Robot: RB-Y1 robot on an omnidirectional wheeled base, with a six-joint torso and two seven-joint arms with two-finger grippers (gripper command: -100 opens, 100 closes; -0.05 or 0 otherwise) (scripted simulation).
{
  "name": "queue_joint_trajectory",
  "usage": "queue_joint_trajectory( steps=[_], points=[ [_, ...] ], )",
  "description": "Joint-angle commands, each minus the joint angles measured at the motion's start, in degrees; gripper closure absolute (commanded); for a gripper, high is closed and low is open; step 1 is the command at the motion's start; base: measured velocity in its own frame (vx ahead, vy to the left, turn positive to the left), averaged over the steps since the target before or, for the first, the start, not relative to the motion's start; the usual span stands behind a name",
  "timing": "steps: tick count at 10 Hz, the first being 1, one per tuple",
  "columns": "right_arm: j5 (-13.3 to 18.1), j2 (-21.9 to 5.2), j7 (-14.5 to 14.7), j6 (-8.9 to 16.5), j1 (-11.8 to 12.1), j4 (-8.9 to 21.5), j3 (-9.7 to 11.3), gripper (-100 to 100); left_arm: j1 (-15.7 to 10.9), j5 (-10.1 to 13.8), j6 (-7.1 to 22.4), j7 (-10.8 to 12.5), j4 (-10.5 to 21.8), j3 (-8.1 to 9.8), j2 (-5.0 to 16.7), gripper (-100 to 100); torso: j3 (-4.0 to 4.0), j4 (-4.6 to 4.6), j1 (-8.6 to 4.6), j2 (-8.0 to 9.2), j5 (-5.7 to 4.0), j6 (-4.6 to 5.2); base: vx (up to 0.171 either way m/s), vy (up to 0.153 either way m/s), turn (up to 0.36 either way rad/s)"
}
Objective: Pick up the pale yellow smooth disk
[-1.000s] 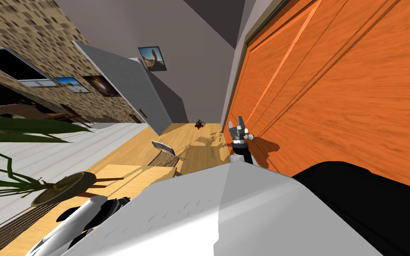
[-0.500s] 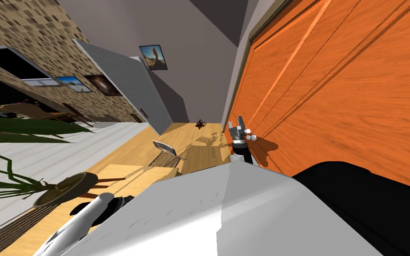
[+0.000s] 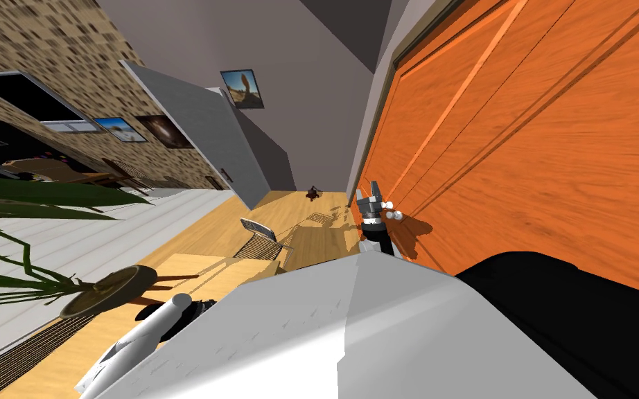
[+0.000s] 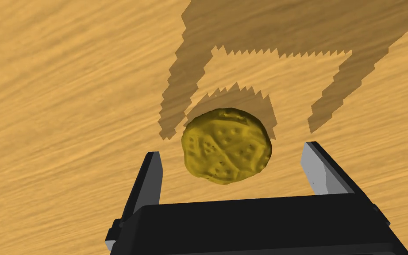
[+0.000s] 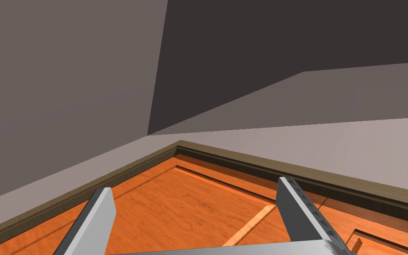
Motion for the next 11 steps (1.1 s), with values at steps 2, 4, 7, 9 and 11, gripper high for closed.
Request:
queue_joint_trajectory(
  steps=[2,4,7,9,11],
  points=[
    [0.0,0.0,0.0,0.0,0.0,0.0,0.0,0,1.48,-0.54,0.03,3.3,-4.49,-2.42,-1.25,-100,0.0,0.0,0.02,0.01,-0.01,0.01,-0.003,0.003,-0.009],
    [0.0,0.0,0.0,0.0,0.0,0.0,0.0,0,1.48,-0.54,0.03,3.3,-4.6,-2.42,-1.25,-100,0.02,0.01,0.04,0.03,0.0,0.0,0.001,-0.001,0.002],
    [0.0,0.0,0.0,0.0,0.0,0.0,0.0,0,1.48,-0.54,0.03,3.3,-4.6,-2.42,-1.25,-100,0.01,0.0,0.03,0.01,0.0,0.0,0.0,0.0,0.0],
    [0.0,0.0,0.0,0.0,0.0,0.0,0.0,0,1.48,-0.54,0.03,3.3,-4.6,-2.42,-1.25,-100,0.01,0.0,0.03,0.02,0.0,0.0,0.006,-0.006,0.021],
    [0.0,0.0,0.0,0.0,0.0,0.0,0.0,0,1.48,-0.54,0.03,3.3,-4.6,-2.42,-1.25,-100,0.0,0.0,0.02,0.0,-0.01,0.0,0.003,-0.003,0.01]
  ],
)
